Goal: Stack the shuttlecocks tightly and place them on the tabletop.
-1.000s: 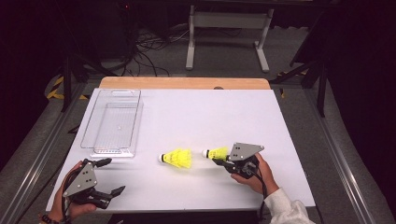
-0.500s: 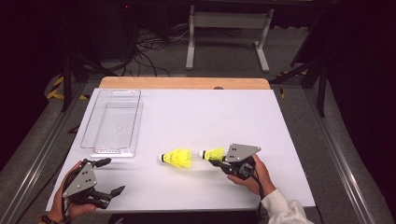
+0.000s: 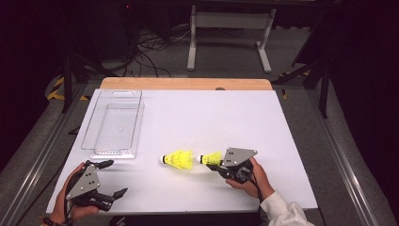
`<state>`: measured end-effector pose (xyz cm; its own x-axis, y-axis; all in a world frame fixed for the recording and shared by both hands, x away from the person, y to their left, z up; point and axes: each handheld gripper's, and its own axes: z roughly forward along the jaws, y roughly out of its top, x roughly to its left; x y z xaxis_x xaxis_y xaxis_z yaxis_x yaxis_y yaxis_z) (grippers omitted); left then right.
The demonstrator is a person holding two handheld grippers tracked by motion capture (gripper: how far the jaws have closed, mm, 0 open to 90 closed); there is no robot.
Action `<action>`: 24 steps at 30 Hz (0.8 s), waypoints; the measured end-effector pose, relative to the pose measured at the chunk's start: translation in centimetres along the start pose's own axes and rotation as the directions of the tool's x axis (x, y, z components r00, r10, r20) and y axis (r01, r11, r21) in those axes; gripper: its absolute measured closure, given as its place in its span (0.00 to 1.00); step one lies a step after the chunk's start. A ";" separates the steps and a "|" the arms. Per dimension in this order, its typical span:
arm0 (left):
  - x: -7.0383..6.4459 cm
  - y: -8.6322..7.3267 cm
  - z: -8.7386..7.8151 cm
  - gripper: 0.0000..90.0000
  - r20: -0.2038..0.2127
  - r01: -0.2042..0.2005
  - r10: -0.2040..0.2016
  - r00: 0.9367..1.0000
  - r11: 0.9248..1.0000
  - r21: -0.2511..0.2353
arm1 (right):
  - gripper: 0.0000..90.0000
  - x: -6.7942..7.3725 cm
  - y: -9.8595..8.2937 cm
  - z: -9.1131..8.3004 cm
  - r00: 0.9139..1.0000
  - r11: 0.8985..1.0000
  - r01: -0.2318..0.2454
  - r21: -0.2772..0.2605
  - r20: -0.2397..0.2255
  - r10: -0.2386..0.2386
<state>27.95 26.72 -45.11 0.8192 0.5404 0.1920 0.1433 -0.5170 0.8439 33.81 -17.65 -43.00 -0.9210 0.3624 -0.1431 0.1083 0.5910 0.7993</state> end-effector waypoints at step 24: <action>0.0 0.0 0.1 0.04 0.005 -0.011 0.011 1.000 1.000 0.006 | 0.98 0.8 1.0 4.2 0.999 0.999 0.018 0.040 -0.029 -0.017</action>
<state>28.01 26.63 -45.17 0.8234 0.5317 0.1984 0.1381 -0.5268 0.8387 34.71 -13.74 -44.79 -0.9331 0.3312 -0.1399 0.1064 0.6259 0.7726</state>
